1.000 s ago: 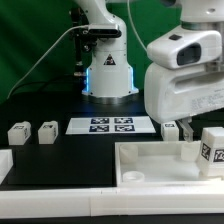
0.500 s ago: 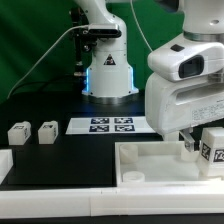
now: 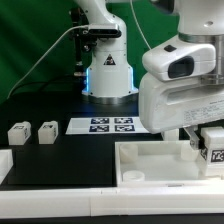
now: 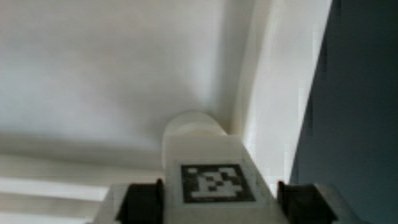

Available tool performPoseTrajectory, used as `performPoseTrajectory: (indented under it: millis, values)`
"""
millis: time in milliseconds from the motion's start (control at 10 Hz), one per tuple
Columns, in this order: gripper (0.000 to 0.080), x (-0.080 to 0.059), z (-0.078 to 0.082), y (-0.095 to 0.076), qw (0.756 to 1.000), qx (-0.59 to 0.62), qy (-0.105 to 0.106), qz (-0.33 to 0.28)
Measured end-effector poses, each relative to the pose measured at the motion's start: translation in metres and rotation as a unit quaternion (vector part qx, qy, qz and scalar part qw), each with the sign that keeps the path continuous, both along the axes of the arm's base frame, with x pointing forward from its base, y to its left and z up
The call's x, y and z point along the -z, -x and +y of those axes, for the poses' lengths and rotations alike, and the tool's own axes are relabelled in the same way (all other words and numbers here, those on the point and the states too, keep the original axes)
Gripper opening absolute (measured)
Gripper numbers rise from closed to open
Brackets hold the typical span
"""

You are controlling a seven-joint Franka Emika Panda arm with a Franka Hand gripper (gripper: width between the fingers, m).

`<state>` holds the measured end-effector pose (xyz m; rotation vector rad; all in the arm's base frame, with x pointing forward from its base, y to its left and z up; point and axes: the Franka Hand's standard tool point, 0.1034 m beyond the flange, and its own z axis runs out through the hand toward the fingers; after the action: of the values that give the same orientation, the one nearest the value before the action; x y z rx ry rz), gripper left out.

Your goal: Assemble one leg

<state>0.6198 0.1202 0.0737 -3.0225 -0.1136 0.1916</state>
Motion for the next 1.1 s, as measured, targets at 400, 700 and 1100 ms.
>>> performPoseTrajectory:
  millis: [400, 700, 1100]
  values:
    - [0.0301, 0.001, 0.002, 0.001, 0.980, 0.196, 0.023, 0.021]
    - [0.0299, 0.007, 0.005, 0.003, 0.921, 0.389, 0.016, 0.022]
    - [0.0299, 0.010, 0.016, 0.006, 0.783, 0.619, -0.011, 0.058]
